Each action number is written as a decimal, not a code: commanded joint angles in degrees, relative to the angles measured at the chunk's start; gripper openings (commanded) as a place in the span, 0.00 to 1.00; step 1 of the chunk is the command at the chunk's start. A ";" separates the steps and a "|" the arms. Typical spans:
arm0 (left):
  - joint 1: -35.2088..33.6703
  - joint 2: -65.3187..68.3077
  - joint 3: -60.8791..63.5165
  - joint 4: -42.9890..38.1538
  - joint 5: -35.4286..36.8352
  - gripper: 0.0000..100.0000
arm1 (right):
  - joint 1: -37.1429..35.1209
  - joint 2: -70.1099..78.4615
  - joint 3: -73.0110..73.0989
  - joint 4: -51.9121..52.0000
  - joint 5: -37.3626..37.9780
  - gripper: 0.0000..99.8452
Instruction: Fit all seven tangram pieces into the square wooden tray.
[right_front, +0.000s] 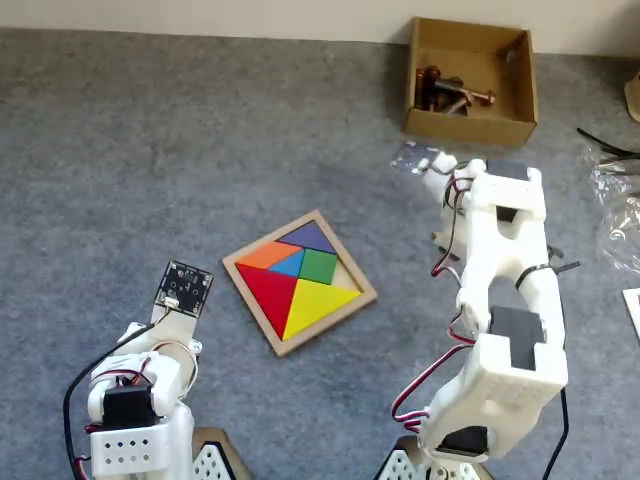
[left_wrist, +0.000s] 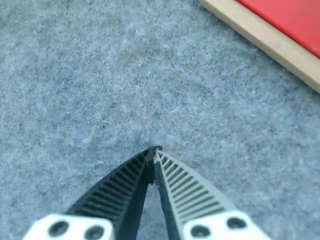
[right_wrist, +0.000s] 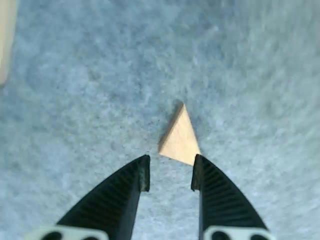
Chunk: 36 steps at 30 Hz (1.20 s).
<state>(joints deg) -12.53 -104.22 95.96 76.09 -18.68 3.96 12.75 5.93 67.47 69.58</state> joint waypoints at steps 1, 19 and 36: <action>-0.22 -0.48 1.19 0.44 0.62 0.01 | -1.10 -4.09 -0.66 0.48 6.15 0.14; -0.22 -0.48 1.19 0.44 0.62 0.01 | -0.92 1.19 -0.84 0.04 19.43 0.14; -0.22 -0.48 1.19 0.44 0.62 0.01 | 0.84 6.90 -7.43 0.57 19.34 0.14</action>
<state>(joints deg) -12.53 -104.22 95.96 76.09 -18.68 3.87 20.75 1.63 67.47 88.75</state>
